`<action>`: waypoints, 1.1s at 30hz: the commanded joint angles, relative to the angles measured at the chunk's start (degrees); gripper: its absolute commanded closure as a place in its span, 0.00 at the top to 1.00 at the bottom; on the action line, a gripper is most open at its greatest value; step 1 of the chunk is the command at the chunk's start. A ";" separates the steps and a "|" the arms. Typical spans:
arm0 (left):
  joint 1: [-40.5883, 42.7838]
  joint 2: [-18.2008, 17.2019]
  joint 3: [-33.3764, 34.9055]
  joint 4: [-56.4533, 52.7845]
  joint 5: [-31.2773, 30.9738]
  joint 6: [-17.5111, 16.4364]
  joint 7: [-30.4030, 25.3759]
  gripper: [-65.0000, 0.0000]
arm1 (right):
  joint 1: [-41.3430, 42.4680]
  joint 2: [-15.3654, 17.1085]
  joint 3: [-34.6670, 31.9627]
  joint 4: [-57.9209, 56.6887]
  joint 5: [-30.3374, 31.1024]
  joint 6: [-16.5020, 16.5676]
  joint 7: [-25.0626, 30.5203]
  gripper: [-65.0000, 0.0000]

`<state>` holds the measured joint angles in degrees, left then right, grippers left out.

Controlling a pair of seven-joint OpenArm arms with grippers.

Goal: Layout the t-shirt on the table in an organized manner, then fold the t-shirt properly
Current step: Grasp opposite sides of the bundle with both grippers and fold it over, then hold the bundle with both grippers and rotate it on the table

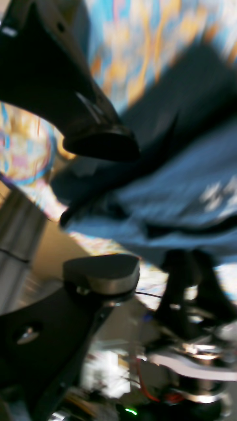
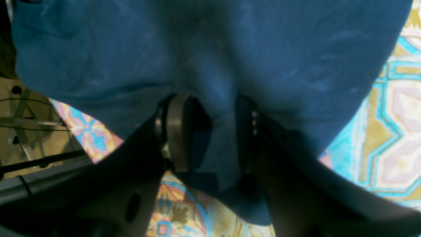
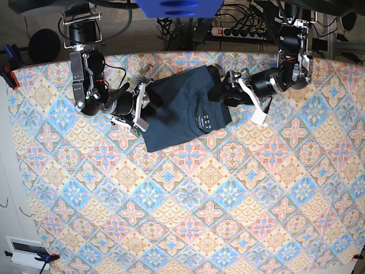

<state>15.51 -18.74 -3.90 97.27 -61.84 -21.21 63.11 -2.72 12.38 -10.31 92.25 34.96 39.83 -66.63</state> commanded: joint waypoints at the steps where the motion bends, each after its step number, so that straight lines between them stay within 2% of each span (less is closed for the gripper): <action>1: -1.31 0.32 -0.36 -0.70 -1.14 -0.37 -0.39 0.67 | 0.92 0.23 0.15 0.90 1.13 0.17 1.09 0.33; 7: -6.50 4.90 -0.27 -10.20 -1.14 -0.37 -0.21 0.67 | 0.92 0.23 0.15 0.90 1.13 0.17 1.09 0.33; 12: -8.61 7.71 -0.27 -11.34 -2.20 -0.37 -0.12 0.67 | 0.92 0.23 0.15 0.90 1.13 0.17 1.09 0.33; 21: -8.87 7.97 -0.63 -11.43 -8.18 -0.37 1.11 0.67 | 0.92 0.23 0.15 0.90 1.13 0.17 1.09 0.33; 28: -11.86 8.41 -0.19 -16.26 -6.60 -0.28 0.93 0.67 | 0.92 0.23 0.15 0.90 1.13 0.17 1.09 0.33; 30: -13.44 9.47 -0.19 -18.90 -6.60 -0.28 0.93 0.62 | 0.92 0.23 0.15 0.90 1.13 0.17 1.09 0.33; 31: -14.41 9.82 -0.27 -19.87 -6.60 -0.37 0.93 0.57 | 0.92 0.23 0.15 0.90 1.13 0.17 1.09 0.33; 33: -15.73 10.17 -0.45 -19.96 -6.68 -0.46 0.93 0.36 | 0.92 0.23 0.15 0.90 1.13 0.17 1.09 0.33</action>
<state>0.71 -8.43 -4.12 76.29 -66.96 -20.97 64.40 -2.70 12.38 -10.35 92.25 35.09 39.83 -66.63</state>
